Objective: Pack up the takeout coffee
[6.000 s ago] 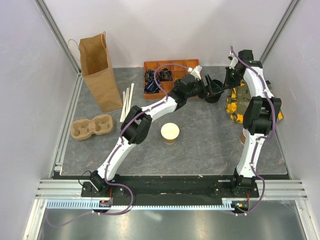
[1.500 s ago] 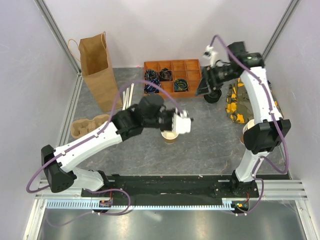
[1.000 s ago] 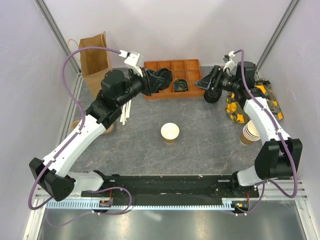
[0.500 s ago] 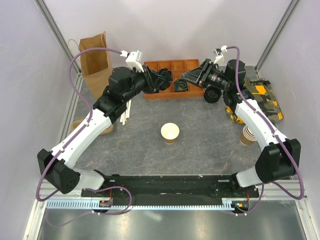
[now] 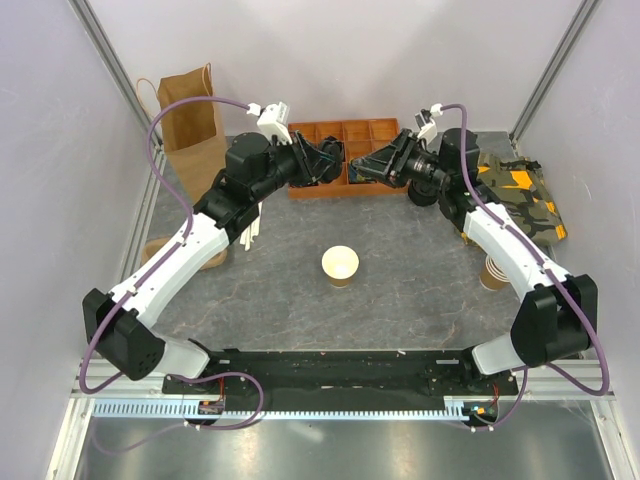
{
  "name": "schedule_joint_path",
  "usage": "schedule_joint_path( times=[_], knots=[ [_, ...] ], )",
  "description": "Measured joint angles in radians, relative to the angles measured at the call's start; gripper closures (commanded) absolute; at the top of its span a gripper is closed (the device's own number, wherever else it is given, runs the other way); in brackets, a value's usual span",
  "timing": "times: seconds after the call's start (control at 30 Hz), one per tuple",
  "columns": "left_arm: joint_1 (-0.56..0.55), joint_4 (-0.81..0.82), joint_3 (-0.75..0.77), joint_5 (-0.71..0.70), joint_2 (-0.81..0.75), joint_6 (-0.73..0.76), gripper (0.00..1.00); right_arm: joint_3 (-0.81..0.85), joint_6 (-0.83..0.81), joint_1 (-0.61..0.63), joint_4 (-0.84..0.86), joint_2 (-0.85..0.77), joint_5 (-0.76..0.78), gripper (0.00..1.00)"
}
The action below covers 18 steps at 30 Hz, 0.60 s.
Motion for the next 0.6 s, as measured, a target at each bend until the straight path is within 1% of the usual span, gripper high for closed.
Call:
schedule_joint_path(
  times=[0.3, 0.47, 0.6],
  knots=[
    [0.000, 0.005, 0.000, 0.018, 0.005, -0.018, 0.98, -0.045, 0.071, 0.016, 0.067, 0.011, -0.001, 0.50],
    [0.000, 0.018, 0.000, 0.023, 0.005, -0.031, 0.98, -0.076, 0.137, 0.018, 0.126, 0.034, -0.003, 0.49],
    [0.003, 0.037, 0.000, 0.042, 0.006, -0.049, 0.98, -0.116, 0.212, 0.018, 0.215, 0.053, -0.009, 0.54]
  ],
)
